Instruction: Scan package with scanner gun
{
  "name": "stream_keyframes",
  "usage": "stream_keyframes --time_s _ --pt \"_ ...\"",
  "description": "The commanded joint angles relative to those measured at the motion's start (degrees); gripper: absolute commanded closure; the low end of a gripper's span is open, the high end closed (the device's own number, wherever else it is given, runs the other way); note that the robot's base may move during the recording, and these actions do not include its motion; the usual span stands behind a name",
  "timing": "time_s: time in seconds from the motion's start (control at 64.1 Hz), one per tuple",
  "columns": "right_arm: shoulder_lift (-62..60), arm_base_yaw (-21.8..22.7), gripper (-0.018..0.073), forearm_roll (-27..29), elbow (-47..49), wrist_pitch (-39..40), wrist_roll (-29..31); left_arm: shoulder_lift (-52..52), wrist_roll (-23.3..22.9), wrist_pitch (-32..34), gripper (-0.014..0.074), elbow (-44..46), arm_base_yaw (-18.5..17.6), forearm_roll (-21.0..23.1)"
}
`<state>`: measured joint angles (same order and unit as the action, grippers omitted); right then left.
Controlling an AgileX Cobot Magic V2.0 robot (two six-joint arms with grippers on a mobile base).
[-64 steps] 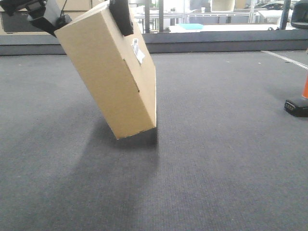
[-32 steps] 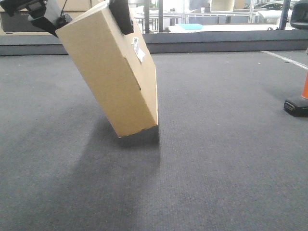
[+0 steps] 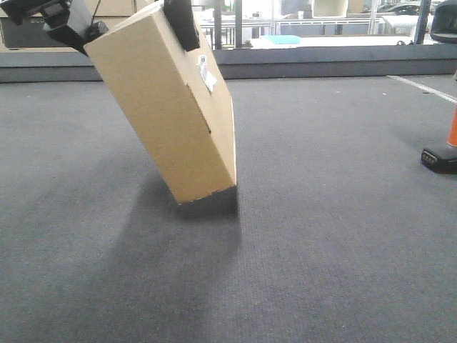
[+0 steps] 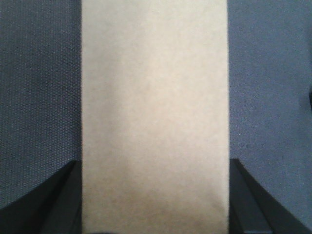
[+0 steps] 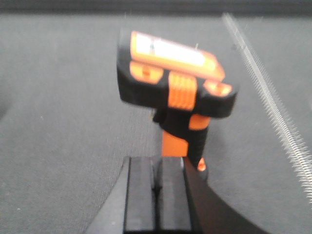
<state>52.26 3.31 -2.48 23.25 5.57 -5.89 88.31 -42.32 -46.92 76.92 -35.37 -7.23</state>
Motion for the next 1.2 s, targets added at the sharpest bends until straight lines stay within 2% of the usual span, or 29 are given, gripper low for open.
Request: stream_keyframes --time_s 0.0,0.109,0.359,0.499,0.593,0.686,0.749,0.858,0.905,1.185 --pt "4.2 0.0 0.072 0.1 -1.7 9.5 0.0 -0.4 0.1 1.5 0.0708 0.5 0.4 0.4" --pt "8.2 0.0 0.0721 0.1 -4.6 19.1 0.0 -0.4 0.1 1.5 0.0708 0.5 0.4 0.5" --pt "16.7 0.0 0.0721 0.3 -8.1 35.7 -0.1 -0.4 0.1 1.5 0.0708 0.5 0.4 0.7" --pt "22.0 0.0 0.0721 6.7 -10.3 49.1 -0.2 -0.4 0.1 1.5 0.0708 0.5 0.4 0.7" --pt "24.9 0.0 0.0721 7.8 -10.9 51.5 -0.2 -0.4 0.1 1.6 0.0708 0.5 0.4 0.7" --pt "26.7 0.0 0.0721 3.1 -11.4 54.9 -0.2 -0.4 0.1 1.8 0.0708 0.5 0.4 0.7" --pt "27.8 0.0 0.0721 2.9 -11.4 56.2 -0.2 -0.4 0.1 1.8 0.0708 0.5 0.4 0.7" --pt "30.5 0.0 0.0721 7.5 -11.5 62.3 -0.3 -0.4 0.1 2.5 0.0708 0.5 0.4 0.7" --pt "31.4 0.2 0.0721 7.8 -11.5 64.2 -0.3 -0.4 0.1 2.9 0.0708 0.5 0.4 0.7" --pt "37.3 3.8 0.0721 3.5 -12.0 64.4 -0.6 -0.4 0.1 3.0 0.0708 0.5 0.4 0.7"
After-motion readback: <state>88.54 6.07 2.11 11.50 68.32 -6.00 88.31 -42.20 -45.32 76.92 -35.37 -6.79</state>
